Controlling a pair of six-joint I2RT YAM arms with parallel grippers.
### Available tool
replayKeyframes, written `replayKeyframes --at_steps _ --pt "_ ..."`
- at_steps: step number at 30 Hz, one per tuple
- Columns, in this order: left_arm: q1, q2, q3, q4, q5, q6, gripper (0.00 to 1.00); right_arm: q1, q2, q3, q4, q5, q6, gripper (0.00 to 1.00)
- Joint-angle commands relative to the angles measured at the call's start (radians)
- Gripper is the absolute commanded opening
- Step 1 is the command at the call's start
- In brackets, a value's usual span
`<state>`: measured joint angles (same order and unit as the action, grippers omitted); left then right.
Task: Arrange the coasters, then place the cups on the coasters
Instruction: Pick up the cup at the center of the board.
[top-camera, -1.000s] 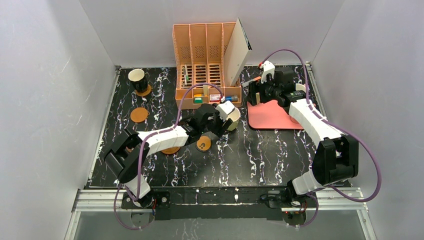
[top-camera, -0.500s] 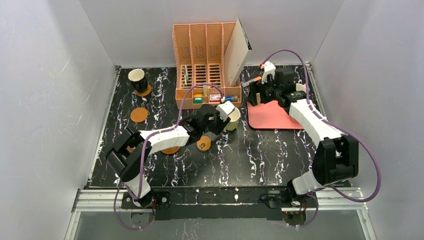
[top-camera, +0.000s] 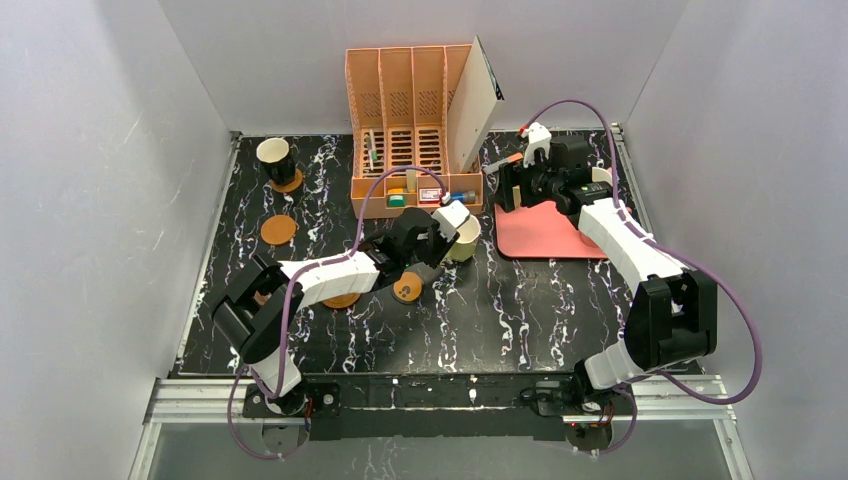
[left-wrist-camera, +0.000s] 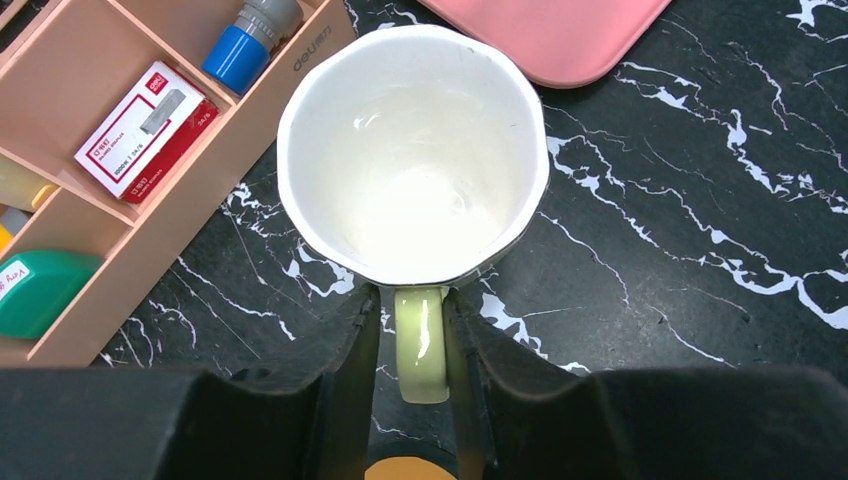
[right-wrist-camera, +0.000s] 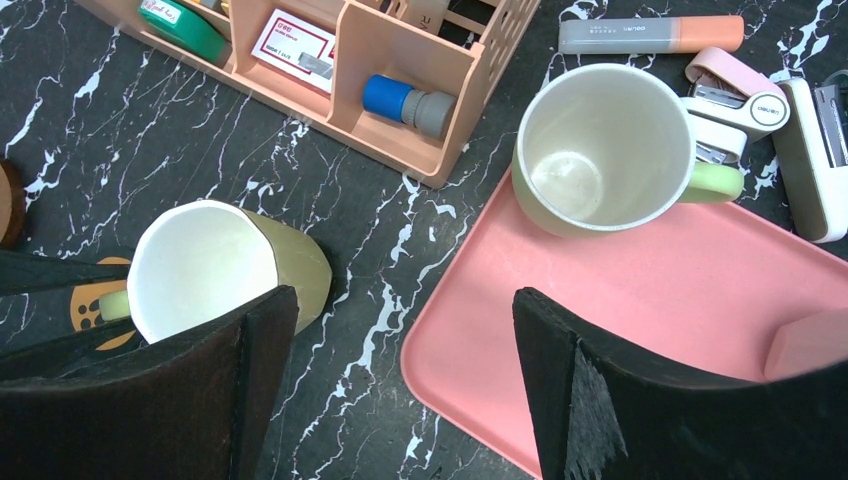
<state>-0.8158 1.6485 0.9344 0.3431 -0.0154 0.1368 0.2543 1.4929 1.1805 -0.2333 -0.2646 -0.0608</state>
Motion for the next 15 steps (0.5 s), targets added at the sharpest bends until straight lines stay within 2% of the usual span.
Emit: replayKeyframes --at_steps 1,4,7,8,15 --pt "0.001 0.014 0.021 0.005 -0.012 0.001 0.25 -0.007 -0.034 -0.004 0.035 -0.009 0.003 0.88" --pt "0.0 0.016 0.021 0.003 -0.014 0.006 0.2 -0.007 -0.034 -0.004 0.035 -0.009 0.003 0.88" --pt "0.001 0.019 0.027 -0.005 -0.011 0.007 0.03 -0.007 -0.036 -0.004 0.035 -0.01 0.002 0.88" --pt "0.001 0.018 0.027 -0.007 -0.011 0.008 0.0 -0.007 -0.037 -0.004 0.035 -0.01 0.002 0.88" --pt "0.003 -0.062 -0.018 0.037 -0.037 0.013 0.0 -0.009 -0.043 -0.007 0.035 -0.009 0.002 0.88"
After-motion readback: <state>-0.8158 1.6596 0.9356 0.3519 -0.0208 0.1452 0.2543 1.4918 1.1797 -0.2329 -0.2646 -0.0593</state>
